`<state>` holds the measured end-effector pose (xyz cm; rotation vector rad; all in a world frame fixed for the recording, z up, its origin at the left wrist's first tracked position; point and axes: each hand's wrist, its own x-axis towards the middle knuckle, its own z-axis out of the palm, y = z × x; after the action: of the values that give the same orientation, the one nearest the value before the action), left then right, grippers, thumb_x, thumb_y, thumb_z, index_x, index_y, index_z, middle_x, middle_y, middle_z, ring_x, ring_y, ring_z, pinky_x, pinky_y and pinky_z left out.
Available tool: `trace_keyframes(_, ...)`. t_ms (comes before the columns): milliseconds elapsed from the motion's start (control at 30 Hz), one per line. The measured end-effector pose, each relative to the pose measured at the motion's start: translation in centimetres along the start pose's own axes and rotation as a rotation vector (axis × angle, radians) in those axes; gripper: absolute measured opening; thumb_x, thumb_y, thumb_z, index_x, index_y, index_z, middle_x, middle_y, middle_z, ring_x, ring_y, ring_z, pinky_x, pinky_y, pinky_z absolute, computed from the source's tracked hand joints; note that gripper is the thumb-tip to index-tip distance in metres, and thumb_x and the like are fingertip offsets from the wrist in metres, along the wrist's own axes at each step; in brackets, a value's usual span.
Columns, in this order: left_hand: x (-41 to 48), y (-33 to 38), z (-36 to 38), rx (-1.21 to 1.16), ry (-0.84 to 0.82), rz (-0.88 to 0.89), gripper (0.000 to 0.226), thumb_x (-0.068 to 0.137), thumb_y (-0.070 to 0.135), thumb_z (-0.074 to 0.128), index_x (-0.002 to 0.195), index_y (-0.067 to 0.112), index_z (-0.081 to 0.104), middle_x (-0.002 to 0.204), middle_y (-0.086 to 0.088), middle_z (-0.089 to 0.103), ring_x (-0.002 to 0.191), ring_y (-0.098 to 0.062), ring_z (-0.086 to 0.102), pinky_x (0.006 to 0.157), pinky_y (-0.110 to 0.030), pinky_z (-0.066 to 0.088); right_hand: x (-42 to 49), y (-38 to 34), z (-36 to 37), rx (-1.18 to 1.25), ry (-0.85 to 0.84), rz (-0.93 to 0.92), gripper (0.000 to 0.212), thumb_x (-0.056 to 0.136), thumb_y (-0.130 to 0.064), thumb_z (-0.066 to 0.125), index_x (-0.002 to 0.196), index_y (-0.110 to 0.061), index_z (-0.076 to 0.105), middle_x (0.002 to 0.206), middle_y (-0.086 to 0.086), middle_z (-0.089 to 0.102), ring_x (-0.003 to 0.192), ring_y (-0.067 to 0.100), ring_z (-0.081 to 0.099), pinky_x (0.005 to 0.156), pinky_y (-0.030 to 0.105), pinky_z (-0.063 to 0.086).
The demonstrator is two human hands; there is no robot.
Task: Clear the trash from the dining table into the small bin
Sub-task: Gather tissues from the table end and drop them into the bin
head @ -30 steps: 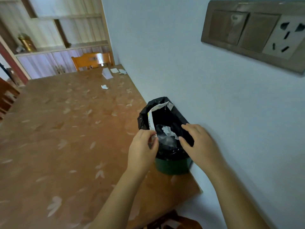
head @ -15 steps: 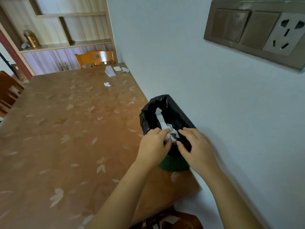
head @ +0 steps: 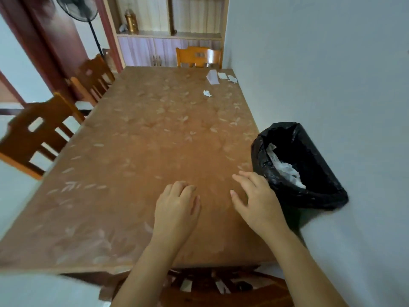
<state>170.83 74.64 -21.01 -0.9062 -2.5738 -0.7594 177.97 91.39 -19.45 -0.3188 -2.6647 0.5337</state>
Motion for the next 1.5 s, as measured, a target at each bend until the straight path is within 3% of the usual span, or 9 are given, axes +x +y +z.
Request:
trace_keyframes(267,-9.0,-10.0,-7.7,0.103,0.104,-0.307,0.021,0.064,-0.002,0.075,0.084,0.0,0.069,0.085,-0.018,0.068,0.073,-0.037,0.062,0.061,-0.044,0.053,-1.3,-11.9,8.0,0.021,-0.189,-0.228,0.035,0.087,-0.029,0.054,0.121,-0.018,0.054,0.126,0.002,0.054,0.12,0.017,0.042,0.096,0.032,0.037)
trace_keyframes(500,-19.0,-19.7,-16.2,0.134,0.171,-0.572,0.018,0.067,0.001,0.075,0.084,0.002,0.069,0.09,-0.016,0.069,0.077,-0.037,0.064,0.064,-0.044,0.051,-4.2,-27.1,15.0,0.101,-0.302,-0.449,0.033,0.076,-0.016,0.068,0.108,-0.01,0.062,0.11,0.01,0.063,0.107,0.029,0.055,0.086,0.043,0.047)
trace_keyframes(567,-22.0,-22.7,-19.0,0.167,0.215,-0.633,0.013,0.076,0.012,0.063,0.083,0.002,0.068,0.089,-0.016,0.069,0.075,-0.037,0.063,0.063,-0.043,0.052,-5.3,-31.8,17.2,0.112,-0.331,-0.509,0.034,0.074,-0.014,0.07,0.107,-0.011,0.063,0.107,0.011,0.063,0.104,0.03,0.057,0.085,0.042,0.048)
trace_keyframes(667,-26.0,-26.8,-22.8,0.198,0.226,-0.726,0.033,0.08,0.024,0.045,0.084,0.001,0.068,0.091,-0.017,0.068,0.077,-0.037,0.062,0.064,-0.043,0.052,-7.0,-38.2,20.4,0.148,-0.387,-0.567,0.032,0.078,-0.014,0.065,0.109,-0.01,0.061,0.113,0.011,0.061,0.109,0.029,0.053,0.09,0.041,0.044)
trace_keyframes(833,-31.3,-32.0,-27.3,0.259,0.301,-0.851,0.02,0.078,0.017,0.058,0.087,0.001,0.067,0.094,-0.017,0.067,0.081,-0.037,0.062,0.067,-0.044,0.051,-8.8,-46.8,24.8,0.185,-0.541,-0.668,0.033,0.085,-0.022,0.056,0.116,-0.012,0.056,0.12,0.009,0.056,0.115,0.026,0.047,0.094,0.04,0.037)
trace_keyframes(1000,-34.3,-37.7,-29.5,0.286,0.314,-0.975,0.021,0.068,0.005,0.075,0.088,0.0,0.067,0.095,-0.019,0.068,0.083,-0.038,0.062,0.07,-0.045,0.051,-8.3,-53.5,29.1,0.223,-0.575,-0.753,0.029,0.076,-0.01,0.069,0.104,-0.005,0.063,0.108,0.017,0.064,0.1,0.034,0.059,0.085,0.043,0.047)
trace_keyframes(1267,-31.6,-51.6,-34.0,0.34,0.254,-0.983,0.021,0.069,0.006,0.075,0.088,0.001,0.067,0.097,-0.019,0.068,0.086,-0.039,0.063,0.072,-0.046,0.051,-1.0,-63.3,39.9,0.279,-0.538,-0.742,0.028,0.075,-0.008,0.069,0.102,-0.002,0.063,0.105,0.02,0.064,0.099,0.038,0.059,0.083,0.045,0.049)
trace_keyframes(1367,-27.5,-57.5,-36.6,0.362,0.219,-0.91,0.02,0.07,0.007,0.074,0.088,0.001,0.068,0.098,-0.018,0.068,0.087,-0.038,0.063,0.074,-0.046,0.05,3.7,-67.2,43.0,0.283,-0.553,-0.683,0.029,0.083,-0.015,0.061,0.111,-0.006,0.059,0.115,0.015,0.06,0.109,0.033,0.052,0.088,0.043,0.044)
trace_keyframes(1500,-21.4,-65.0,-38.8,0.362,0.244,-0.8,0.02,0.073,0.007,0.072,0.091,0.002,0.067,0.1,-0.017,0.067,0.089,-0.037,0.062,0.075,-0.046,0.049,9.8,-71.3,45.8,0.308,-0.459,-0.625,0.028,0.08,-0.012,0.065,0.107,-0.005,0.061,0.11,0.016,0.063,0.104,0.035,0.055,0.085,0.044,0.046)
